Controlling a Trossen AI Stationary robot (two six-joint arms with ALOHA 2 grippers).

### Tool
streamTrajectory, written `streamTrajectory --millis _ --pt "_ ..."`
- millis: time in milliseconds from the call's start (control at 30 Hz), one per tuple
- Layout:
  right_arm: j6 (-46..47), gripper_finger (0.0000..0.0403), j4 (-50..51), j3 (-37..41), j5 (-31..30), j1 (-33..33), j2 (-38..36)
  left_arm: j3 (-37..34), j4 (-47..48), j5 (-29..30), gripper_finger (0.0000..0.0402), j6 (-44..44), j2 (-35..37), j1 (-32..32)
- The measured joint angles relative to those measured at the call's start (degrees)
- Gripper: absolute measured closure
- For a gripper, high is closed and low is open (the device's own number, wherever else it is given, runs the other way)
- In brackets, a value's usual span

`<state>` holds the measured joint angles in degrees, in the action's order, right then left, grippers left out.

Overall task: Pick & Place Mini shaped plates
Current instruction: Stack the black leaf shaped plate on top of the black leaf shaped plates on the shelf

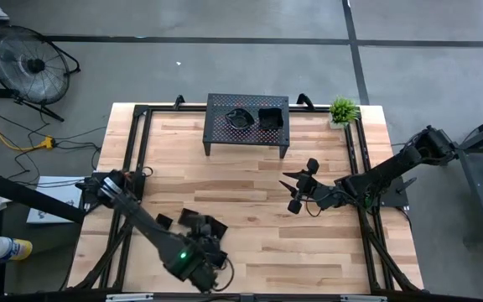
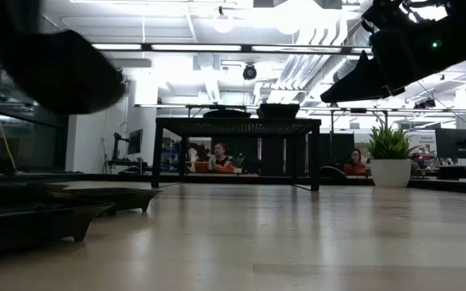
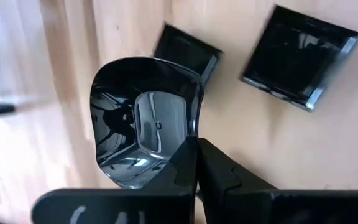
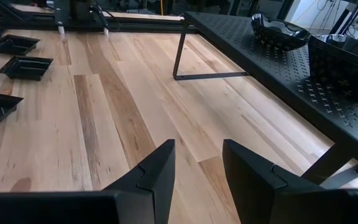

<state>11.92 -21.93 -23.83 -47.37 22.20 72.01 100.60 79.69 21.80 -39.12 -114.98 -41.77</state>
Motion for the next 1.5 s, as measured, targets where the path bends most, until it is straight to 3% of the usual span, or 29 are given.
streamTrajectory --millis 367,800,1067,1500 --pt "0.02 0.0273 0.26 0.00 0.00 0.00 0.00 -0.07 -0.27 7.77 0.0401 9.67 0.79 8.63" --pt "0.02 0.0273 0.36 0.00 0.01 -0.01 0.00 -0.07 -0.59 17.45 0.0401 18.78 10.59 17.64" --pt "0.02 0.0273 0.36 0.00 0.02 0.00 0.00 -0.04 -5.78 17.83 0.0401 23.45 15.18 27.63" --pt "0.02 0.0273 0.48 0.00 0.02 0.00 0.00 -0.07 -19.36 11.62 0.0401 38.09 14.84 42.59"
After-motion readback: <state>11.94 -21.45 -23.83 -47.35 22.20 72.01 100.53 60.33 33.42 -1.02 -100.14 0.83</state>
